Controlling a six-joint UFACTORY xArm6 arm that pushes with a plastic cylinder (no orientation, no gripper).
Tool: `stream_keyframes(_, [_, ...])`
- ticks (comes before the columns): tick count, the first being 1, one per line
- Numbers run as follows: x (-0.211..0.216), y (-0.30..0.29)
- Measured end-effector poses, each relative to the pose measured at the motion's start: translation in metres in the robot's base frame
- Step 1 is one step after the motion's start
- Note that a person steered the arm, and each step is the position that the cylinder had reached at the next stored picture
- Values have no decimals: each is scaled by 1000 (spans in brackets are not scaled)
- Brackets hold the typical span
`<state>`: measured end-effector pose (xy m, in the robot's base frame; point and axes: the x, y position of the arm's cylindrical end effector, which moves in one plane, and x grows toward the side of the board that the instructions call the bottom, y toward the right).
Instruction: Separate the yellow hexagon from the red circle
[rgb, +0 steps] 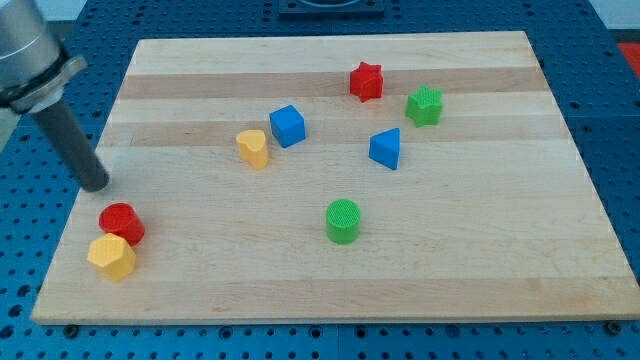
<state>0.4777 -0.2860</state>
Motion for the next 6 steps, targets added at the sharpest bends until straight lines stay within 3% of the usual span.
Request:
stream_keyframes(3, [87,35])
stream_keyframes(6, [114,87])
